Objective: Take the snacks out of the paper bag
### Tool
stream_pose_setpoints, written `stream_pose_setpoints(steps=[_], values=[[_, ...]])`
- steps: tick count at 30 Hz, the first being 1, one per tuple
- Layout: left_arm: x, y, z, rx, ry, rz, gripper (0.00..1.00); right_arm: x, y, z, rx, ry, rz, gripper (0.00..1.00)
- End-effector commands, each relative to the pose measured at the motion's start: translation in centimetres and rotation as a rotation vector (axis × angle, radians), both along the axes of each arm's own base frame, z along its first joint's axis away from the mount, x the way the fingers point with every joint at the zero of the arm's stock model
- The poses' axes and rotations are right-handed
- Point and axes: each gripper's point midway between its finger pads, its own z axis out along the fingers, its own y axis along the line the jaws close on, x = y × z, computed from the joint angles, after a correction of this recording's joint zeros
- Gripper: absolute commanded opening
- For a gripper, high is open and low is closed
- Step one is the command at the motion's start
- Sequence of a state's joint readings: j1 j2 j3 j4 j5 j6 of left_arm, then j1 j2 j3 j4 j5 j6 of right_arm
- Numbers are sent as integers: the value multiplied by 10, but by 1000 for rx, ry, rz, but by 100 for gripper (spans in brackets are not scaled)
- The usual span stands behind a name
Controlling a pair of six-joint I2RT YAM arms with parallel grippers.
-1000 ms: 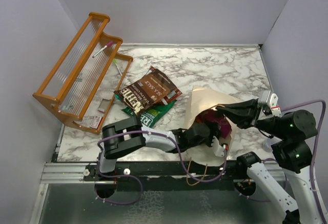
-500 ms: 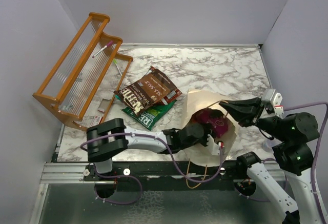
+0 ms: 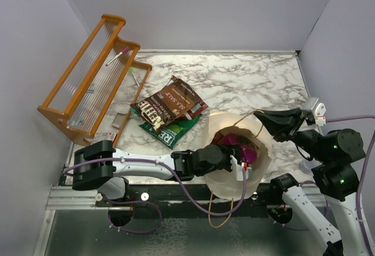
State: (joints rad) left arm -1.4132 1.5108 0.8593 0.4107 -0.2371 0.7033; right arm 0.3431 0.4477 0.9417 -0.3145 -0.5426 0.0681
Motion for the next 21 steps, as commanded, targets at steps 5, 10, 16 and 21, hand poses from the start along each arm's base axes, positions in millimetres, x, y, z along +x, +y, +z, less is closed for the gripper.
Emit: stream_pose_setpoints(steps=[5,10,16,21], values=[[-17,0,105,-318,58,25,0,12,-5,-2,11,37,-59,2],[-29,8,152,-449,98,18,0,18,-6,-5,4,54,-73,2],[-31,27,200,-603,184,56,0,22,-7,-9,4,70,-91,2],[-28,41,229,-680,253,104,0,27,-13,-13,18,85,-135,2]])
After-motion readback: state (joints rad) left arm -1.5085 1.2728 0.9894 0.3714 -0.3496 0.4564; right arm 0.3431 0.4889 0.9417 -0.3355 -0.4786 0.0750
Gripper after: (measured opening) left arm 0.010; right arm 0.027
